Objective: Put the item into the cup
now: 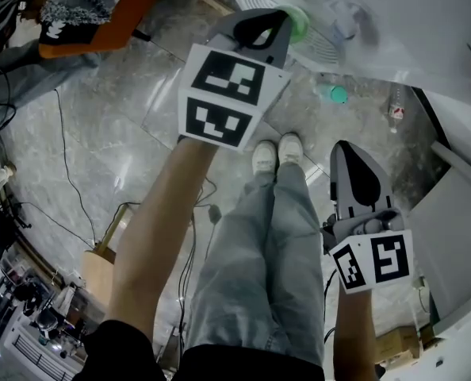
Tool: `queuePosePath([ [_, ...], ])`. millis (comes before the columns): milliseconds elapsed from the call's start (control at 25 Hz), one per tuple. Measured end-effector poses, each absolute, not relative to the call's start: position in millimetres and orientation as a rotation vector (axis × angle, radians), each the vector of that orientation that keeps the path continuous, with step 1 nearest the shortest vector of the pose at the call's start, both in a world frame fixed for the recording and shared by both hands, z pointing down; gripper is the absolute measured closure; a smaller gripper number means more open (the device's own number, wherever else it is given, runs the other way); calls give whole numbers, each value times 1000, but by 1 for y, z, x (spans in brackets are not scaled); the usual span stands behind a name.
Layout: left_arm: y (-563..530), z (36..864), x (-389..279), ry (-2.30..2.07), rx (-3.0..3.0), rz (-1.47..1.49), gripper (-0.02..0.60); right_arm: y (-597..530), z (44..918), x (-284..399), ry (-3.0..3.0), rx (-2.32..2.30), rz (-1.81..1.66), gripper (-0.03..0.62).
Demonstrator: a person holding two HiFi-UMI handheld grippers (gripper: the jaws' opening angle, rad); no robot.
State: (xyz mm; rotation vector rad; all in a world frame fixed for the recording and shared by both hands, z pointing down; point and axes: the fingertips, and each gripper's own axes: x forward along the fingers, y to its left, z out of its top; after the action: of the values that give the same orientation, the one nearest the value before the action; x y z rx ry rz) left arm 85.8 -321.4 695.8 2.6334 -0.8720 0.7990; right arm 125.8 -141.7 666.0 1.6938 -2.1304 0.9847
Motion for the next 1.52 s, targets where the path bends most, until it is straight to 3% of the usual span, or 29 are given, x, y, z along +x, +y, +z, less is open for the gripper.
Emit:
queuePosePath([
  [1080, -179, 615, 37, -899, 2441, 531, 568, -138, 657, 107, -2160, 1685, 957, 585],
  [1520, -147, 623, 44, -859, 2340, 497, 568, -138, 651, 109, -2167, 1694, 994, 585],
])
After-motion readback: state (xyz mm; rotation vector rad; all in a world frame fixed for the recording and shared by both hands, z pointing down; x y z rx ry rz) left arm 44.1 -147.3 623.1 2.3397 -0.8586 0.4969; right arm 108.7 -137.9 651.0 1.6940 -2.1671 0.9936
